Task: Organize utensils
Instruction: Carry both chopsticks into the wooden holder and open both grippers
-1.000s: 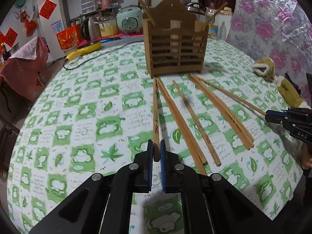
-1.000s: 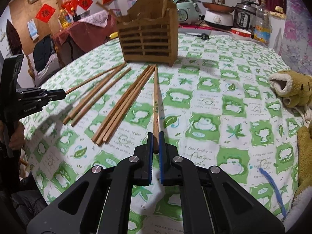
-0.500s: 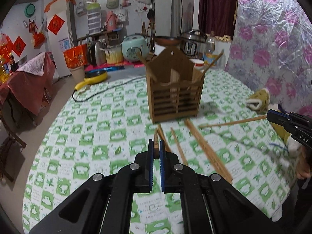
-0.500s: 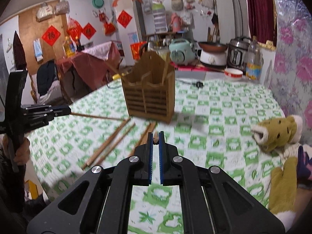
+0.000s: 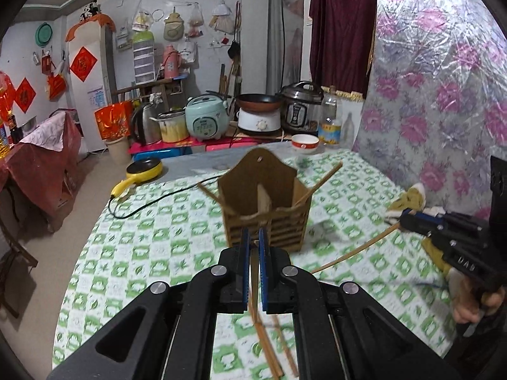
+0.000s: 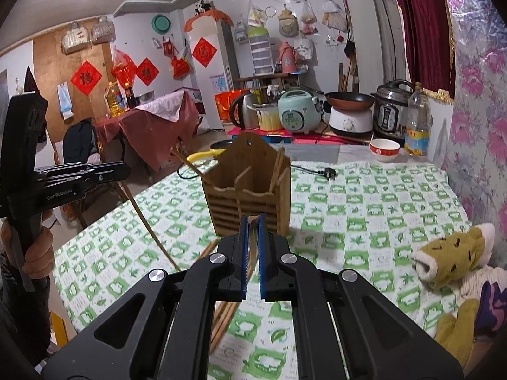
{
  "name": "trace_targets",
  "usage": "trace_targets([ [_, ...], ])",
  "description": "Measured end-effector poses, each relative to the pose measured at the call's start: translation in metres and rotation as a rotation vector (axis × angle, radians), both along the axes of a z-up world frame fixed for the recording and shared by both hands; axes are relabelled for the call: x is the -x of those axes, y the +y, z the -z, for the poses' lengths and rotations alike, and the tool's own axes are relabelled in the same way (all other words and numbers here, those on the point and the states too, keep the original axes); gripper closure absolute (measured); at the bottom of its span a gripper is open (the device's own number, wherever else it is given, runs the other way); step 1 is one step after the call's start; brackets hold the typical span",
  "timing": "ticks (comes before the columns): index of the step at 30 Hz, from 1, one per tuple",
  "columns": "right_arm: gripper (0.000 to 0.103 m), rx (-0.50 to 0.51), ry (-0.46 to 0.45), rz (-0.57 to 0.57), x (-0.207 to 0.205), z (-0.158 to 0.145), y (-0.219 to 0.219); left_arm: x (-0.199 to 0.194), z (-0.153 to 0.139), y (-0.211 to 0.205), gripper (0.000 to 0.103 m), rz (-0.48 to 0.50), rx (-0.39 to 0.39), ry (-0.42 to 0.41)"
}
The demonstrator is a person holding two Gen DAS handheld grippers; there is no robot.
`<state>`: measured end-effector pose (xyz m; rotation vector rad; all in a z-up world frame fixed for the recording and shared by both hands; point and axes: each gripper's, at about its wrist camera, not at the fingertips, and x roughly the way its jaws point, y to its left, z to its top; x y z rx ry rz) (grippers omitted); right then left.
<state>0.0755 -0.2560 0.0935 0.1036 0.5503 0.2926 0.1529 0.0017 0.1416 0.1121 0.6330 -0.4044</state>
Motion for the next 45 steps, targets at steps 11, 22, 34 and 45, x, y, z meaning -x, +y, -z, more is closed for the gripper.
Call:
trace_targets([
  [11,0.097,-0.041,-0.125,-0.021,-0.023,-0.064,0.011,-0.029,-0.075,-0.011,0.097,-0.041,0.119,-0.162],
  [22,0.097,-0.006,-0.129,0.034,-0.082,-0.078,0.029,-0.090,-0.074,-0.026,0.097,-0.159,0.174,-0.199],
  [34,0.092,0.007,0.022,0.041,-0.132,-0.033,0.031,-0.133,-0.022,-0.004,0.078,-0.168,0.214,-0.019],
  [45,0.072,-0.042,0.013,0.088,-0.128,-0.032,0.016,-0.118,-0.029,-0.002,0.006,-0.229,0.203,-0.086],
])
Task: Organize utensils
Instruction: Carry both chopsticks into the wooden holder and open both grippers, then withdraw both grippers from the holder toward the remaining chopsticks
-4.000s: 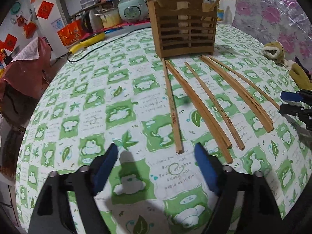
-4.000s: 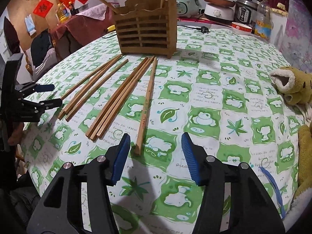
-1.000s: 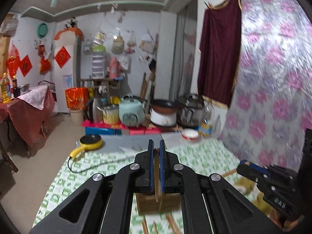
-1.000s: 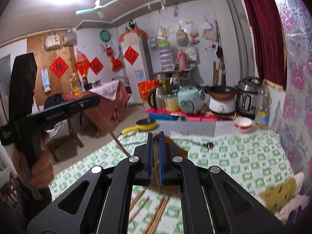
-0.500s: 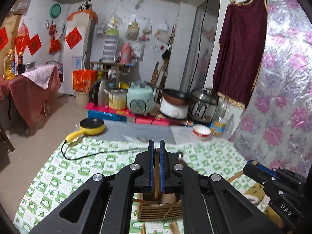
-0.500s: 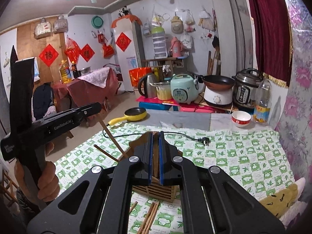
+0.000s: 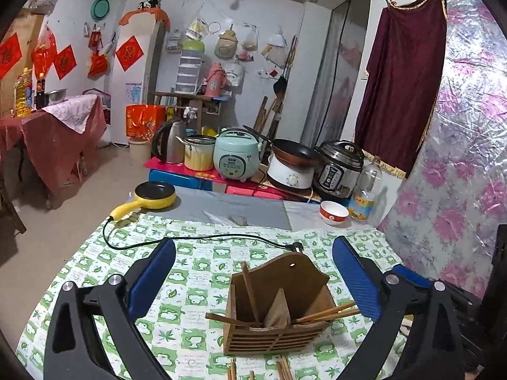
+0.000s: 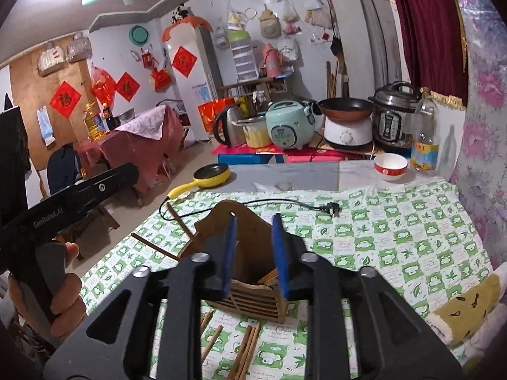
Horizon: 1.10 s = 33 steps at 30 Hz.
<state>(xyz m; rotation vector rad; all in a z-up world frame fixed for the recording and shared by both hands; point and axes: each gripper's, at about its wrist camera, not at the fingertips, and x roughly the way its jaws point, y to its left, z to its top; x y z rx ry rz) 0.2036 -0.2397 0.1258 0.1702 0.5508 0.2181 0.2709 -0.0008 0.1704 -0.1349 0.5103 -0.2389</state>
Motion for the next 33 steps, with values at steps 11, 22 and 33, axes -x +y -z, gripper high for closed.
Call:
trace_targets([
  [11,0.031,0.002,-0.094,0.049,0.019,-0.015,-0.004,0.008,-0.003,-0.003,0.006,-0.062,-0.071,-0.031],
  [22,0.017,-0.026,-0.126,0.071,0.038,-0.021,-0.005,0.025,0.000,-0.008,0.006,-0.086,-0.096,-0.051],
  [33,0.007,-0.021,-0.045,0.110,0.081,0.064,-0.013,0.078,0.114,0.017,0.006,-0.147,-0.257,0.025],
])
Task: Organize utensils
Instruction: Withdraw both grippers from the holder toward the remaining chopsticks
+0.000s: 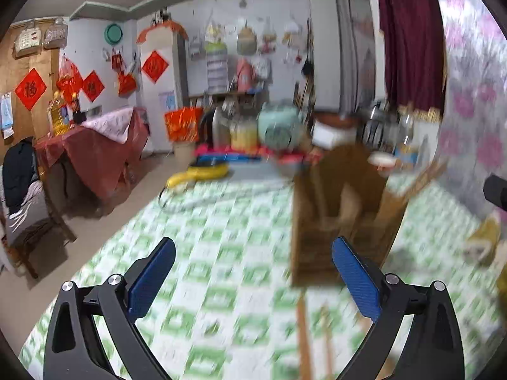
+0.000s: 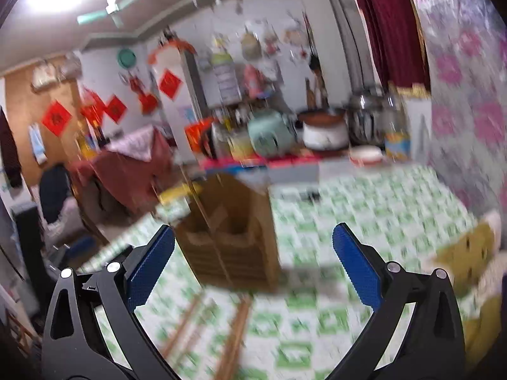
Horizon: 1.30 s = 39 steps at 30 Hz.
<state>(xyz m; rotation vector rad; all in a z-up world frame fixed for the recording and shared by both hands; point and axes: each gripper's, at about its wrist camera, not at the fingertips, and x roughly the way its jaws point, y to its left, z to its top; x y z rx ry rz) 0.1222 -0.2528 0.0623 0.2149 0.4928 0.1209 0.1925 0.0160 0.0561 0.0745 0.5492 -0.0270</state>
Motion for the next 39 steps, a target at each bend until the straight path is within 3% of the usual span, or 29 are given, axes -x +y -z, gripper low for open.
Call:
trace_targets([
  [4,0.007,0.015,0.194,-0.005,-0.008,0.047,-0.003,0.005,0.025,0.011,0.006,-0.002,-0.012,0.097],
  [8,0.007,0.042,0.259,-0.037,-0.002,0.067,0.003,0.016,0.030,0.015,0.006,-0.007,-0.033,0.099],
  [12,0.007,0.143,0.268,-0.042,0.010,0.076,0.019,0.028,0.034,0.011,0.006,-0.005,-0.072,0.090],
  [15,0.007,0.164,0.277,-0.052,0.016,0.081,0.024,0.032,0.038,0.008,0.006,-0.007,-0.095,0.095],
  [25,0.007,0.163,0.299,-0.057,0.025,0.087,0.025,0.038,0.036,0.015,0.006,-0.050,-0.087,0.086],
  [31,0.007,0.153,0.308,-0.063,0.029,0.089,0.026,0.039,0.037,0.010,0.006,-0.055,-0.120,0.075],
  [39,0.007,0.151,0.311,-0.058,0.040,0.091,0.023,0.038,0.045,0.009,0.006,-0.024,-0.119,0.123],
])
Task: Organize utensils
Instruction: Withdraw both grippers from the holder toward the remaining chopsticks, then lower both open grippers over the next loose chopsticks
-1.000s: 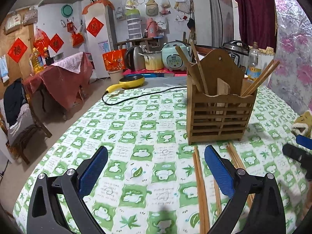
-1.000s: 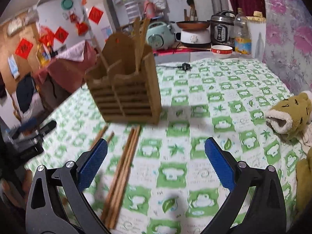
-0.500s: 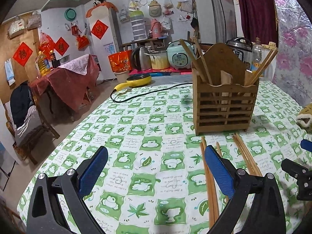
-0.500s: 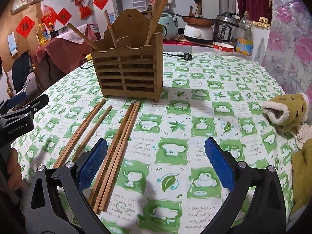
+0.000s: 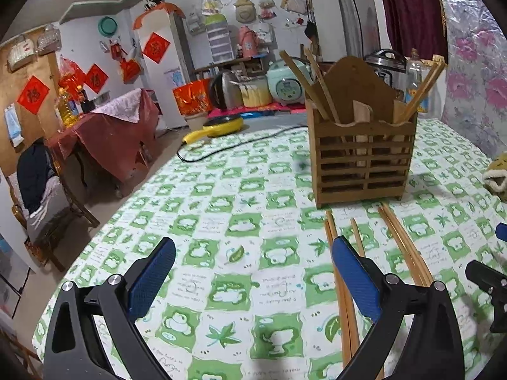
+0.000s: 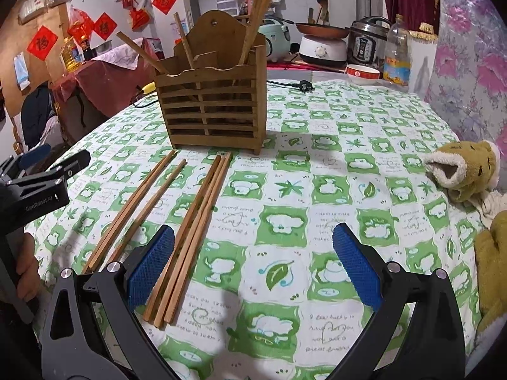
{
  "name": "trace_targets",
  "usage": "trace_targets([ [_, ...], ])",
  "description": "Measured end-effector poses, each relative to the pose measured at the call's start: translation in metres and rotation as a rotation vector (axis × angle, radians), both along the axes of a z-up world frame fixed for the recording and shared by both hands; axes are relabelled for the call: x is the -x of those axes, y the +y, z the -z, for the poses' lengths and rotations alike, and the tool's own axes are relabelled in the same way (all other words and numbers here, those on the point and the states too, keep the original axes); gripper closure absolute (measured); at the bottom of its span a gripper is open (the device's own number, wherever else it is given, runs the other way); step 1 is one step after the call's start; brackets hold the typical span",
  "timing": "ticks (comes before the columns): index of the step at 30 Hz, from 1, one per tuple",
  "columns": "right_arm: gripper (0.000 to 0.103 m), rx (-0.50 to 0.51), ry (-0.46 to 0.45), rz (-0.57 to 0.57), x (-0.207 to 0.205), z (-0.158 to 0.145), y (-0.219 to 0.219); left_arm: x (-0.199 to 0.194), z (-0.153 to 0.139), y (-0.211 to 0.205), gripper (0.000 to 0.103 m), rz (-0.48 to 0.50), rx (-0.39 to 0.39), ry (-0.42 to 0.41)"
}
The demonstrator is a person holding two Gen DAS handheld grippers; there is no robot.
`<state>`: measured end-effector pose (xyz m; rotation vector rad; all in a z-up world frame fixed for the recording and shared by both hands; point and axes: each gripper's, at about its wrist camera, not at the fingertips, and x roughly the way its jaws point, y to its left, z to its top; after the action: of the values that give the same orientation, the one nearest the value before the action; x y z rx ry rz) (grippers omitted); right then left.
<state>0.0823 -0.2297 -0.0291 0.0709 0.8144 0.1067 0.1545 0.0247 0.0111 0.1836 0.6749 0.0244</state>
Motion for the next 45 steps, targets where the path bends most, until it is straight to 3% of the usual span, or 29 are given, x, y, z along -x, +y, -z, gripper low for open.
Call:
trace_targets([
  [9,0.007,-0.086,0.030,0.065,-0.004,0.003,-0.021,0.003,0.024,0.016,0.006,0.106,0.137,0.187],
  [13,0.007,-0.082,0.023,0.063,-0.004,0.003,-0.021,0.016,0.034,0.009,0.006,0.165,0.091,0.221],
  [16,0.007,-0.087,0.023,0.066,-0.004,0.003,-0.022,0.028,0.031,0.010,0.006,0.229,0.122,0.210],
  [19,0.007,-0.095,0.025,0.070,-0.004,0.003,-0.023,0.033,0.038,0.008,0.006,0.288,0.127,0.289],
  [27,0.007,-0.096,0.027,0.069,-0.004,0.002,-0.023,0.047,0.050,0.003,0.006,0.362,0.070,0.379],
  [31,0.006,-0.097,0.025,0.071,-0.003,0.002,-0.023,0.041,0.055,0.002,0.006,0.314,-0.042,0.360],
  [33,0.006,-0.099,0.023,0.072,-0.003,0.002,-0.023,0.031,0.053,0.012,0.006,0.244,-0.072,0.331],
  [37,0.007,-0.096,0.024,0.067,-0.003,0.002,-0.022,0.013,0.050,0.039,0.006,0.137,0.053,0.341],
  [39,0.007,-0.086,0.022,0.058,-0.003,0.001,-0.020,0.012,0.048,0.043,0.006,0.131,0.086,0.336],
  [45,0.007,-0.066,0.034,0.026,-0.003,0.004,-0.013,0.015,0.053,0.032,0.006,0.157,0.015,0.354],
])
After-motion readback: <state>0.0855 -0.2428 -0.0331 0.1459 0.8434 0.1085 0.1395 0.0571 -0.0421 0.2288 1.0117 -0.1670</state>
